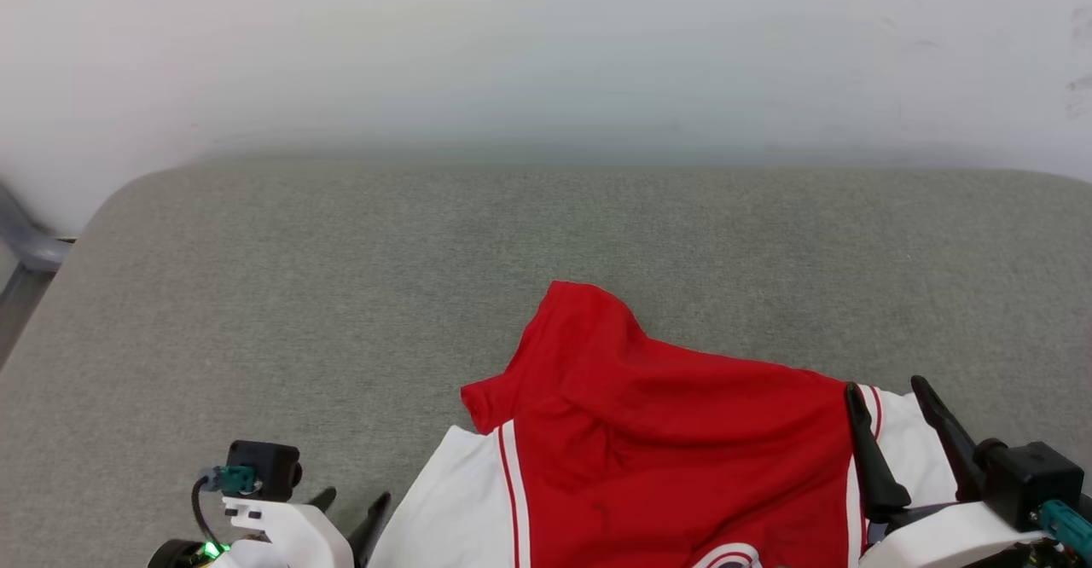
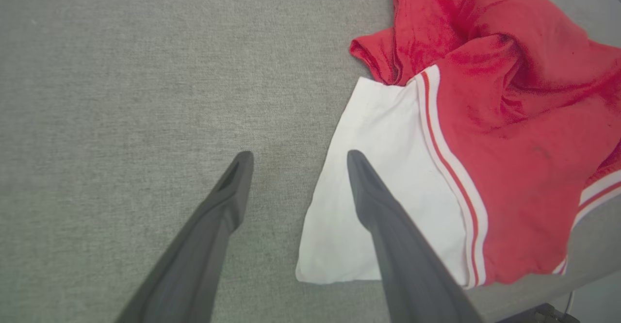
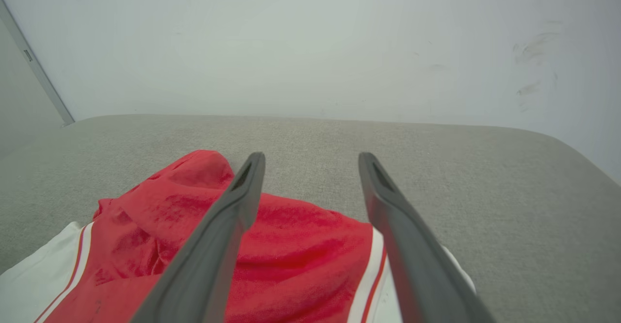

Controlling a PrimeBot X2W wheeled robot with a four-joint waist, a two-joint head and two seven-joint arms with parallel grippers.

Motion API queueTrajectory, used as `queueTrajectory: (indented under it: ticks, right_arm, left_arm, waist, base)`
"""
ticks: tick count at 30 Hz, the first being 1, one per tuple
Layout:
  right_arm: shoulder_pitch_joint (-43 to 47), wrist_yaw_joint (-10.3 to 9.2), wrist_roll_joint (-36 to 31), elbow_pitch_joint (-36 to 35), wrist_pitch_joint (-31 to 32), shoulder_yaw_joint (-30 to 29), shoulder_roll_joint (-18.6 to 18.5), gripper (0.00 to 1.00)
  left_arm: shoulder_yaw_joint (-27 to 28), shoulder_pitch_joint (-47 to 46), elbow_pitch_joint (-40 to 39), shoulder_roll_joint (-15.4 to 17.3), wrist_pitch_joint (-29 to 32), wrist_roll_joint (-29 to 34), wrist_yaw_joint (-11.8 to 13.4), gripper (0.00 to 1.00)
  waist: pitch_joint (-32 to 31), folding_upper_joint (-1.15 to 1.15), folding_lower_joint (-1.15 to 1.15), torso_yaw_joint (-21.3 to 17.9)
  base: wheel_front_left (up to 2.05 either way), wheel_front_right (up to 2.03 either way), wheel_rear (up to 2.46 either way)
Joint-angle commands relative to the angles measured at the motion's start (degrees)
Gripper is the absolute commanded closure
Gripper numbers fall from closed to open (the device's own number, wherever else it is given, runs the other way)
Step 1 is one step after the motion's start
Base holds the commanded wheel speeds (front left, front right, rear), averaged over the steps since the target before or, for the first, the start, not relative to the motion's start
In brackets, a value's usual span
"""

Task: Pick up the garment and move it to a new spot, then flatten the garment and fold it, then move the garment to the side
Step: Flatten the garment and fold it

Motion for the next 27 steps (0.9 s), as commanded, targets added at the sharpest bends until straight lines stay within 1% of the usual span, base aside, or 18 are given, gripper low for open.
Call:
queueTrajectory:
  ticks: [1,4,7,11,14,15,16,17,19,20,23,25,27]
  right_arm:
    - [0.61,-0.04,0.48,-0.39,0.08,0.34,0.12,0.0]
    - [0.54,-0.04,1.71,-0.69,0.39,0.88,0.12,0.0]
    - [0.08,-0.04,2.68,-0.43,0.56,0.96,0.12,0.0]
    - [-0.77,-0.04,2.95,-0.13,0.34,1.19,0.13,0.0]
    - [-1.04,-0.04,2.97,0.17,0.16,0.92,0.13,0.0]
    - [-1.09,-0.04,2.89,0.26,0.27,0.74,0.13,0.0]
    - [-1.21,-0.04,3.02,0.3,0.29,0.56,0.13,0.0]
    - [-1.28,-0.04,3.0,0.4,0.46,0.27,0.13,0.0]
    - [-1.3,-0.04,3.34,0.75,1.08,-0.4,0.13,0.0]
    - [-1.35,-0.04,3.64,0.98,1.58,-0.59,0.13,0.0]
    - [-1.04,-0.04,6.01,2.35,3.61,-2.1,0.11,0.0]
    - [-0.64,-0.04,7.05,3.38,5.74,-3.49,0.11,0.0]
    - [-0.41,-0.04,6.72,4.8,8.84,-5.56,0.1,0.0]
  left_arm:
    - [-0.39,-0.75,-0.46,0.58,2.16,-0.56,-0.25,0.0]
    - [-2.06,-0.75,-0.8,1.47,8.78,-2.56,-0.69,0.0]
    - [-4.02,-0.68,-0.18,1.74,14.09,-4.0,-1.11,0.0]
    - [-6.2,-1.51,2.03,1.44,18.61,-4.42,-1.5,0.0]
    - [-8.12,-1.43,4.46,0.1,21.54,-5.21,-2.26,0.0]
    - [-8.71,-1.43,4.98,-0.4,22.27,-5.5,-2.65,0.51]
    - [-9.26,-1.47,5.24,-0.94,22.68,-5.54,-3.06,0.79]
    - [-9.56,-1.69,5.41,-1.34,22.76,-5.51,-3.31,1.0]
    - [-9.67,-2.11,5.4,-1.83,21.74,-4.95,-3.62,1.0]
    - [-8.99,-2.37,5.28,-1.95,20.63,-4.82,-3.28,1.0]
    - [-6.46,-2.21,4.76,-0.95,16.82,-4.44,-1.92,1.0]
    - [-5.21,-1.95,3.96,-0.45,14.74,-4.16,-1.16,1.0]
    - [-4.11,-1.74,2.62,0.11,12.56,-3.62,-0.32,1.0]
  waist:
    - [0.41,0.0,0.0,-0.57]
    - [1.21,0.0,0.0,-1.46]
    - [1.93,0.0,0.0,-2.13]
    - [2.97,0.0,0.0,-2.65]
    - [3.5,0.0,0.0,-2.92]
    - [3.64,0.0,0.0,-2.98]
    - [3.78,0.0,0.0,-3.01]
    - [3.88,0.0,0.0,-3.02]
    - [4.01,0.0,0.0,-2.96]
    - [4.01,0.0,0.0,-2.95]
    - [3.53,0.0,0.0,-2.87]
    - [3.21,0.0,0.0,-2.6]
    - [2.83,0.0,0.0,-2.3]
  base:
    - [0.0,0.0,0.0]
    - [0.0,0.0,0.0]
    - [0.0,0.0,0.0]
    - [0.0,0.0,0.0]
    - [0.0,0.0,0.0]
    - [0.0,0.0,0.0]
    - [0.0,0.0,0.0]
    - [0.0,0.0,0.0]
    - [0.0,0.0,0.0]
    - [0.0,0.0,0.0]
    - [0.0,0.0,0.0]
    - [0.0,0.0,0.0]
    - [0.0,0.0,0.0]
